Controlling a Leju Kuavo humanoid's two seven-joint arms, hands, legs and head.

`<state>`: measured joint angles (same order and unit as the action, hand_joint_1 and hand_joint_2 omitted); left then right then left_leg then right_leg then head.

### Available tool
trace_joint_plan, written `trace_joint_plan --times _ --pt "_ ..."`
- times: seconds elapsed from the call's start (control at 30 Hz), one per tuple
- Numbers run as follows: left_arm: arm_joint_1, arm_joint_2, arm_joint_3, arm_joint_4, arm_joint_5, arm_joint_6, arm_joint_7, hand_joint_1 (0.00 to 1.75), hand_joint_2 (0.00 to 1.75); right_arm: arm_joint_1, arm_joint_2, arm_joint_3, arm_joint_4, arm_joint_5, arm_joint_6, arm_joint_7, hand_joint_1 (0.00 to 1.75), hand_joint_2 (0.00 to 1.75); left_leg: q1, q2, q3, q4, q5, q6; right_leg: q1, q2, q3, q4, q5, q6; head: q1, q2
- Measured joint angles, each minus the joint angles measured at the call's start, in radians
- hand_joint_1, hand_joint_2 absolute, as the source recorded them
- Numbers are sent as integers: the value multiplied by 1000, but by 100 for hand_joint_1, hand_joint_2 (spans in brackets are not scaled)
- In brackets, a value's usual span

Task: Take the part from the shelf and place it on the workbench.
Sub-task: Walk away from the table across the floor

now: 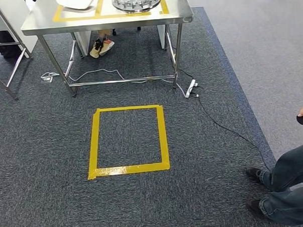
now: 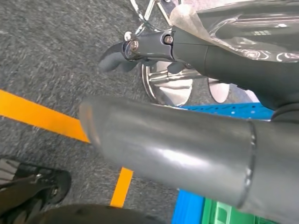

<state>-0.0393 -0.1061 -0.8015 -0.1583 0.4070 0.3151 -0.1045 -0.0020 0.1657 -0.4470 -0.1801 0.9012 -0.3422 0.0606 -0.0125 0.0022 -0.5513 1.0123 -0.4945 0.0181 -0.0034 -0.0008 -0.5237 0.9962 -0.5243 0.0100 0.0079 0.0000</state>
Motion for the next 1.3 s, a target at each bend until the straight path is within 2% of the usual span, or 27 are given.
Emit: trace_joint_plan --times 0.07,0.17,0.2,0.23,0.27,0.3,0.37,0.43,0.53,0.57,0.6,0.67,0.7,0.73,0.77,0.83,0.87,0.9,0.97,1.03,1.07,1.1,1.17,1.2,1.23,1.27,1.3 --pt "0 0 0 0 0 1 0 0 0 0 0 0 0 0 0 0 0 0 2 -1 -16 41 -31 -14 -6 -1 4 -9 6 -10 -4 0" --pt "1 2 0 0 0 2 2 0 0 0 0 -1 0 0 1 -1 0 0 15 -1 -100 227 -121 -33 -9 -3 5 -11 8 -16 -11 0" --pt "1 3 0 0 0 2 3 0 0 1 0 -1 0 -1 1 -2 0 0 20 -1 -120 271 -131 -37 -10 -3 5 -11 7 -15 -11 0" --pt "2 4 0 0 0 2 3 0 0 1 0 -2 0 -1 1 -2 0 0 24 -1 -123 277 -121 -41 -11 -2 6 -11 6 -14 -11 0" --pt "3 5 0 0 0 2 3 0 0 1 0 -2 0 -1 1 -2 0 0 28 -1 -106 241 -91 -44 -13 -1 9 -10 5 -12 -11 0" --pt "3 6 0 0 0 2 3 0 0 1 0 -3 0 -1 1 -2 0 0 31 -1 -75 175 -51 -46 -16 0 13 -9 2 -8 -11 0" --pt "2 6 0 0 0 2 3 0 0 1 0 -4 0 -2 1 -3 0 0 33 -3 -15 50 -6 -46 -18 2 12 -4 -5 6 -14 0" --pt "1 5 0 0 0 2 3 0 0 -1 0 -5 0 -2 2 -3 0 0 29 -5 2 9 -7 -32 -16 3 8 -1 -9 21 -15 0" --pt "3 5 0 0 0 2 3 0 0 -1 0 -6 0 -3 3 -4 0 0 26 -5 -1 4 -4 -5 -19 2 4 7 -18 39 -11 0" --pt "3 5 0 0 0 3 3 0 0 -1 0 -6 0 -3 3 -4 0 0 27 -4 0 2 -2 2 -19 2 -10 37 -37 42 -8 0" --pt "3 5 0 0 0 3 3 0 0 -1 0 -7 0 -3 3 -4 0 0 27 -4 0 0 -2 9 -19 2 -36 88 -65 44 -5 0" --pt "2 5 0 0 1 3 3 0 0 -1 0 -7 0 -3 3 -5 0 0 22 -2 0 0 -4 17 -17 1 -107 229 -126 45 1 0" --pt "3 5 0 0 1 3 3 0 0 0 0 -8 0 -3 4 -5 0 0 18 -2 0 0 -5 19 -16 1 -135 281 -139 44 3 0" --pt "3 5 0 0 1 3 3 0 0 1 0 -8 0 -3 4 -5 0 0 15 -2 1 0 -6 21 -15 1 -148 299 -133 41 3 0" --pt "3 5 0 0 1 3 3 0 0 2 0 -8 0 -3 5 -5 0 0 12 -2 3 0 -7 22 -14 1 -140 274 -107 36 3 0" --pt "3 5 0 0 1 3 3 0 0 1 0 -8 0 -3 5 -5 0 0 7 -4 8 0 -9 23 -7 0 -81 143 -34 19 4 0" --pt "2 4 0 0 0 3 3 0 0 0 0 -8 0 -3 5 -5 0 0 3 -4 9 2 -11 21 -3 -1 -50 76 -11 10 4 0" --pt "2 3 0 0 0 3 3 0 0 -2 -1 -8 0 -3 5 -5 0 0 2 -4 8 2 -12 17 1 -3 -28 33 0 3 4 0" --pt "1 2 0 0 0 3 4 0 0 -2 -1 -9 0 -3 6 -5 0 0 2 -3 6 2 -12 7 5 -3 -14 8 -1 -4 3 0" --pt "1 1 0 0 0 2 4 0 0 0 -2 -10 0 -2 9 -5 0 0 3 -2 5 5 -16 -5 1 -2 -7 -1 6 -9 2 0" --pt "1 2 0 0 0 2 4 0 0 1 -3 -11 0 -2 11 -6 0 0 4 -3 -2 25 -29 -11 -3 -3 -3 -8 9 -13 0 0" --pt "0 2 0 0 0 2 4 0 0 1 -4 -12 0 -2 12 -6 0 0 6 -3 -20 64 -51 -18 -6 -4 1 -13 12 -16 -3 0" --pt "1 4 0 0 0 2 5 0 0 -1 -5 -14 0 -1 15 -7 0 0 13 -4 -80 191 -109 -30 -7 -5 5 -15 9 -20 -6 0" --pt "1 4 0 0 0 2 5 0 0 -2 -5 -14 0 -1 16 -7 0 0 17 -4 -110 246 -127 -35 -7 -4 7 -15 7 -21 -7 0" --pt "2 5 0 0 0 2 6 0 0 -2 -5 -14 0 -1 17 -7 0 0 20 -4 -126 275 -126 -39 -8 -4 10 -15 4 -20 -7 0" --pt "2 6 0 0 0 2 7 0 0 -1 -5 -15 0 -1 17 -7 0 0 23 -4 -125 266 -105 -42 -9 -3 15 -14 1 -18 -7 0" --pt "3 7 0 0 0 2 9 0 0 -1 -5 -15 0 -1 17 -7 0 0 27 -3 -105 218 -68 -44 -10 -2 21 -14 -3 -15 -7 0"
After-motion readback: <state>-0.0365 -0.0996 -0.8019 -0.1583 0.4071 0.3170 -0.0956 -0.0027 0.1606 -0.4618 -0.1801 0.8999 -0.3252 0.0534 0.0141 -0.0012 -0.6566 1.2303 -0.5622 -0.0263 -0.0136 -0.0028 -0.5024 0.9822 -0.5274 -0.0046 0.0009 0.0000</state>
